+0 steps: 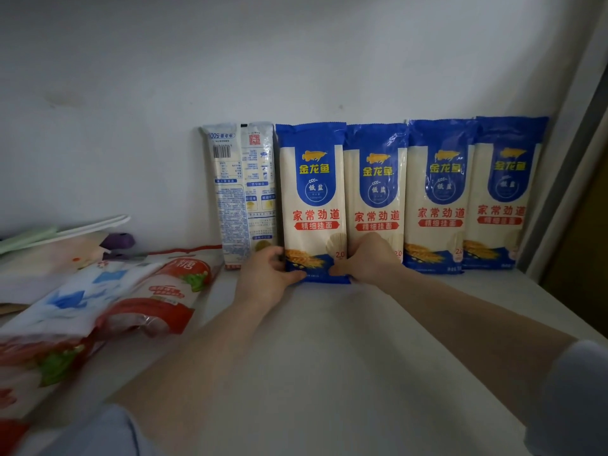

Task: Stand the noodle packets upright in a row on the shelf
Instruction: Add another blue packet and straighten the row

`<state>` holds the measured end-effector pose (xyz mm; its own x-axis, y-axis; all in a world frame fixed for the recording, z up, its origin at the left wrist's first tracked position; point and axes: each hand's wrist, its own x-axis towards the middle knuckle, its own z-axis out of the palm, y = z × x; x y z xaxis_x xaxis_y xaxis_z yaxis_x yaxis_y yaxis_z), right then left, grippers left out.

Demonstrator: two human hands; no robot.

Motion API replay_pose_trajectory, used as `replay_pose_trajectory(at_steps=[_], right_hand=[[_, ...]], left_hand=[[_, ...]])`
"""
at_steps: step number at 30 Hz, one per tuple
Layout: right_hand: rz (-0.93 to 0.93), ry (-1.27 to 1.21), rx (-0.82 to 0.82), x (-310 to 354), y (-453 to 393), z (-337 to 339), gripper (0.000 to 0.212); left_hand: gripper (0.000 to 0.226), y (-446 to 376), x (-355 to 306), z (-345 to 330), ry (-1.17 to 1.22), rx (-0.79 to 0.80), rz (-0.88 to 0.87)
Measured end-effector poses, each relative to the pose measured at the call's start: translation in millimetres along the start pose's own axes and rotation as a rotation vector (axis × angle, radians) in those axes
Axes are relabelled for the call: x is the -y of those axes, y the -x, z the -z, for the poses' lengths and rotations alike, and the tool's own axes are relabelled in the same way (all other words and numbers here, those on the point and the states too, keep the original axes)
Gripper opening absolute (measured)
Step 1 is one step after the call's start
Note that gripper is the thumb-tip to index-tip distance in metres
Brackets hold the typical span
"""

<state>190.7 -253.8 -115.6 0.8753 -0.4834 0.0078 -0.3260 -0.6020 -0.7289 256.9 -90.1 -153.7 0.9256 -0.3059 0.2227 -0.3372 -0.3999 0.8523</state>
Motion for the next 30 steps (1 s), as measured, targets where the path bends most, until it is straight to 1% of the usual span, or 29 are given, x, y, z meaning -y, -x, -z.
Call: replay_pose_trajectory(at_steps=[5,9,13,18,23,26,30], right_hand=[[0.009,0.032,-0.026,-9,4,2,0.028],[0.033,0.032,-0.061,-11,6,-3,0.031],[0.036,0.039,-0.1,-11,5,-6,0.03],[0.039,0.072,-0.103,-15,6,-7,0.03],[0.05,0.04,-0.165,-18,7,-12,0.03],[0.058,0.008,-0.195,-22,11,-14,0.029],[0.068,-0.042,-0.277,-28,16,-21,0.028]], left_hand=[[0.038,2,2,-1,-0.136,-0.052,-0.009],[0.033,3,1,-3,-0.169,-0.052,-0.014],[0.033,1,1,-4,-0.179,-0.056,-0.012],[0.046,4,7,-4,-0.152,-0.09,0.014],[0.034,7,6,-6,-0.2,-0.099,-0.02],[0.035,7,6,-7,-0.232,-0.11,-0.022],[0.034,7,7,-9,-0.238,-0.128,-0.011]])
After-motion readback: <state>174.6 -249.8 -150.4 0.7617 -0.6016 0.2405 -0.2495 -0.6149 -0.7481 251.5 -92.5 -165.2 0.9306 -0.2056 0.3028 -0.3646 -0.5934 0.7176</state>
